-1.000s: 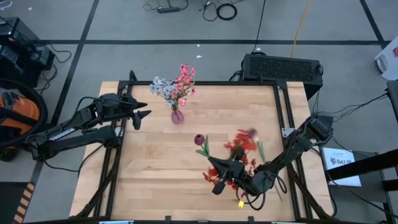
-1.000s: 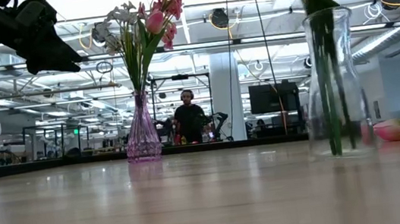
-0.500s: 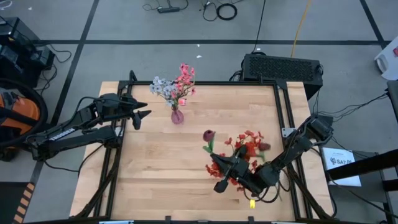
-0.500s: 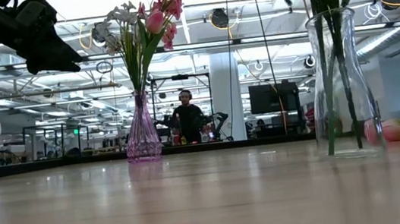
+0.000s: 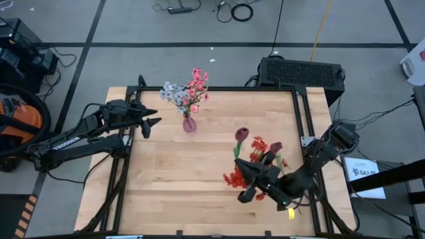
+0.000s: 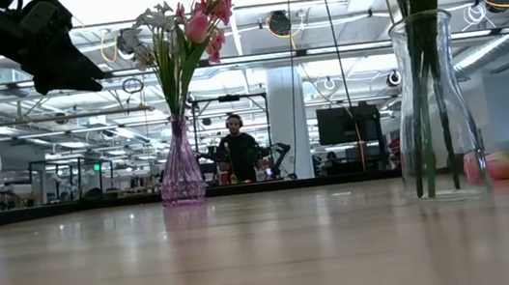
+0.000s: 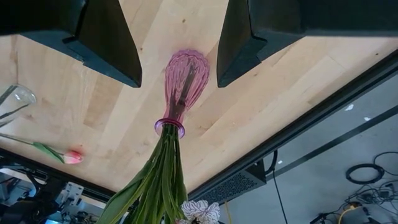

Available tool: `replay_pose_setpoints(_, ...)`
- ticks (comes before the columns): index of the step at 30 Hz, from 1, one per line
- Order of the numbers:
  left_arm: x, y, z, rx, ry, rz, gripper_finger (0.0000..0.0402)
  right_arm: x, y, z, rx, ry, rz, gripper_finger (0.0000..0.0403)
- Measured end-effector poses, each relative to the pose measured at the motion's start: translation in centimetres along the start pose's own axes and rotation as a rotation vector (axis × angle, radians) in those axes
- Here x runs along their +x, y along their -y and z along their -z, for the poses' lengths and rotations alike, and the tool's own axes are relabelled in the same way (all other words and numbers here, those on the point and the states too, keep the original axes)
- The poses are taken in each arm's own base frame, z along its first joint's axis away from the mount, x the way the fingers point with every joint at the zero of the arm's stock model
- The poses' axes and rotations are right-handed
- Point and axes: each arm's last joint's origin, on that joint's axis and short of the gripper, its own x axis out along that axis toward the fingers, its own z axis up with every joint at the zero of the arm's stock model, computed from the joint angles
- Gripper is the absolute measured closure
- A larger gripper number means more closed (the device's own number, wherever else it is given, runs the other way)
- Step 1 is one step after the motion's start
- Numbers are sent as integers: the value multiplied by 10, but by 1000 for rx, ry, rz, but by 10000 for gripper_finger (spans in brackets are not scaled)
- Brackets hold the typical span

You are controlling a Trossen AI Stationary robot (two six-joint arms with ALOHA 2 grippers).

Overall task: Sort flowers into vase by color
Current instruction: Put the dark red tulip into the transparent flower vase

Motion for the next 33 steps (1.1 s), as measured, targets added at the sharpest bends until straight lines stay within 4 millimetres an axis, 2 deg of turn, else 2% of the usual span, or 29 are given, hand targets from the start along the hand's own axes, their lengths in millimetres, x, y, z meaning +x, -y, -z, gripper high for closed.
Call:
replay_pose_setpoints(9, 0, 0, 0, 0, 0, 0, 187, -9, 9, -39, -36, -7, 12, 403)
replay_pose_setpoints(14, 0, 0, 0, 0, 0, 0, 187, -6, 15, -51, -104, 3, 22, 403)
replay_pose_setpoints(26, 0, 0, 0, 0, -1, 0, 187, -4, 28, -79, -91, 24, 36, 403)
replay_pose_setpoints(33, 0, 0, 0, -8, -1, 0, 187, -15, 44, -113, -41, -5, 39, 403)
